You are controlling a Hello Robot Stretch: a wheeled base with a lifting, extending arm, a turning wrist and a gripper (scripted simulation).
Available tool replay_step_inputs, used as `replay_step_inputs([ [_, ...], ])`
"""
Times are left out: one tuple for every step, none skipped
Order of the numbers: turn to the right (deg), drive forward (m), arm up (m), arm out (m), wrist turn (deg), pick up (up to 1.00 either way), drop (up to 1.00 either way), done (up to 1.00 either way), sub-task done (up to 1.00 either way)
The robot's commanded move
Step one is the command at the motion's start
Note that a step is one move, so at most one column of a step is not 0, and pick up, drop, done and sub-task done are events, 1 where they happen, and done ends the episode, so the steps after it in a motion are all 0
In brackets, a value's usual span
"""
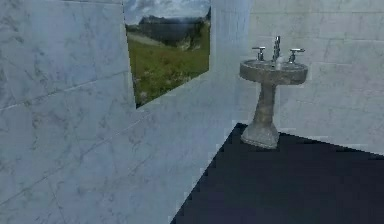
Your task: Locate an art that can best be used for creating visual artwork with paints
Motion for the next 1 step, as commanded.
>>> replay_step_inputs([
  [0.0, 0.0, 0.0, 0.0, 0.0, 0.0, 0.0, 1.0, 0.0],
])
